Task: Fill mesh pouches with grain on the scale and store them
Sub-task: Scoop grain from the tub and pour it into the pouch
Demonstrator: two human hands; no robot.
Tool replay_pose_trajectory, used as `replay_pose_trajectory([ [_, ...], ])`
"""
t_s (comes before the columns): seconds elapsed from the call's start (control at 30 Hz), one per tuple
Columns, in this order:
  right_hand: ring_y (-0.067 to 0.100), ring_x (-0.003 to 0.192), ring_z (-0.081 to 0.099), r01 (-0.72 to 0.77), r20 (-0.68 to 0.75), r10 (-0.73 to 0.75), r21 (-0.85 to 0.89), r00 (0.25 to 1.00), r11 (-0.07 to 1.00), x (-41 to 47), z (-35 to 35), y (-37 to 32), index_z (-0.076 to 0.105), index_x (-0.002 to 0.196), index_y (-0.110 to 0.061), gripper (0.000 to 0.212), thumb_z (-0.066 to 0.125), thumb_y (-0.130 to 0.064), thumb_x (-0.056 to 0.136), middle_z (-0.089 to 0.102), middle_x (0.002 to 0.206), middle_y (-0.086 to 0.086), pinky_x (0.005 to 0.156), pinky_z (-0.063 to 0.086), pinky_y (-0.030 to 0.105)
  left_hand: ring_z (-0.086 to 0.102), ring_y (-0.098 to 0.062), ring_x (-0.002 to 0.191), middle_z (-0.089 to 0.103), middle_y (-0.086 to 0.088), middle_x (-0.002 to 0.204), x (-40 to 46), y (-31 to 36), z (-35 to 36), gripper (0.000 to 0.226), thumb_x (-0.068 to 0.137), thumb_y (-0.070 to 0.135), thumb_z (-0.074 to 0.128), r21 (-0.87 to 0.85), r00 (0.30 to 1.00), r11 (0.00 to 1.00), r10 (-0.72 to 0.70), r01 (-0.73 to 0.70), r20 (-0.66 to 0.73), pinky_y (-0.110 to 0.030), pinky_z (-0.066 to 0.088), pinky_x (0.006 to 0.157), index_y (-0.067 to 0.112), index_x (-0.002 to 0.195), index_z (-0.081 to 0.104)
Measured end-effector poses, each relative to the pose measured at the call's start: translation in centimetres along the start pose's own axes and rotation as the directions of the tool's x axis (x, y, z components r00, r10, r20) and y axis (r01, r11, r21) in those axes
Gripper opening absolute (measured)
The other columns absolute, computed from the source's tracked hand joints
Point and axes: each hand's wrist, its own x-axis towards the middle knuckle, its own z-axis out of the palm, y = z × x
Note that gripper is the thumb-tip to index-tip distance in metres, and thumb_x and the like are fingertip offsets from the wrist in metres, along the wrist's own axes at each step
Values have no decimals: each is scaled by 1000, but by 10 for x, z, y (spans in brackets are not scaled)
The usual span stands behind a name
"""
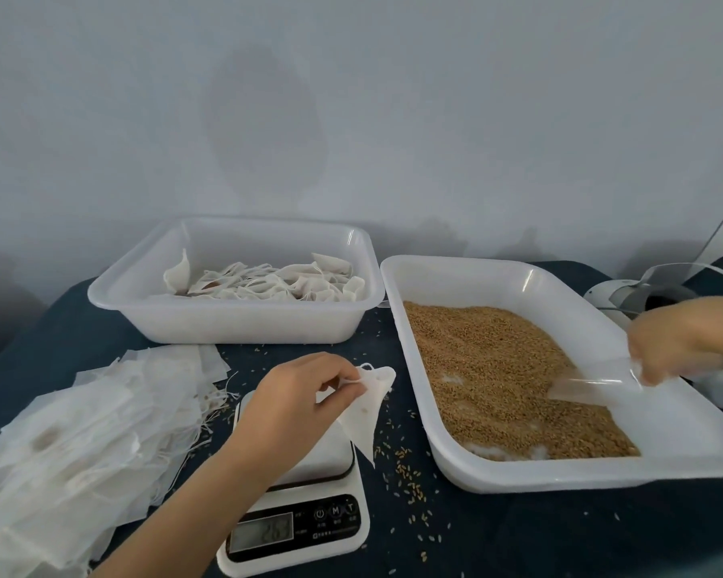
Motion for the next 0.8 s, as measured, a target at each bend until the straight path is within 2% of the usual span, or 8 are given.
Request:
replay_pose_trajectory([
  [0.07,10,80,59,-13,22,11,91,1000,996,6,5,-4,58,90,-16,17,60,-33,87,57,85,-6,77,52,23,53,4,83,64,17,79,0,-1,0,1,82,17,70,-2,1000,1000,-8,8,0,-2,38,69,18,82,70],
  [0.13,8,72,58,10,15,-12,107,1000,994,12,9,-13,57,82,-15,21,57,-34,90,57,78,-6,71,51,22,53,3,84,64,17,79,0,-1,1,2,82,18,70,-14,1000,1000,-15,15,10,-3,38,69,20,82,69],
  [0.2,6,62,51,51,-42,-48,66,998,997,19,13,-27,53,68,-18,32,51,-39,92,54,68,-7,63,44,20,53,0,84,65,16,80,-1,-1,3,2,83,20,69,-19,1000,1000,-17,17,25,-5,39,68,22,83,69],
  [0.3,6,61,45,94,-128,-79,115,989,989,33,23,-46,50,66,-18,37,41,-36,98,49,69,-4,53,34,17,53,0,85,65,16,81,-1,-3,4,1,84,21,68,-9,999,1000,-20,20,32,-5,39,69,22,83,68],
  [0.4,9,66,52,91,-222,-33,255,974,963,49,31,-56,60,80,-12,33,43,-33,98,56,73,-2,55,38,19,52,1,85,64,17,81,0,-6,3,2,84,22,68,-1,999,999,-39,39,26,-5,39,68,22,85,69],
  [0.53,11,49,62,144,-270,-9,482,963,864,56,35,-50,64,77,-12,36,49,-38,96,63,56,1,58,47,24,52,0,85,64,17,81,-1,-11,1,2,83,21,69,3,998,998,-55,55,18,-5,39,67,22,85,69],
  [0.7,11,66,66,277,-436,-30,517,899,810,56,44,-49,62,90,-24,21,51,-41,95,68,73,-5,58,45,22,53,-3,84,63,16,79,0,-13,2,2,83,19,69,-6,998,998,-60,60,6,-7,40,68,21,83,69],
  [0.8,9,71,66,356,-498,-6,611,867,707,57,50,-55,62,100,-26,15,53,-37,94,68,85,-6,63,48,24,54,-3,83,63,16,78,-1,-12,5,4,82,17,70,-31,998,998,-61,61,7,-7,40,68,21,82,69],
])
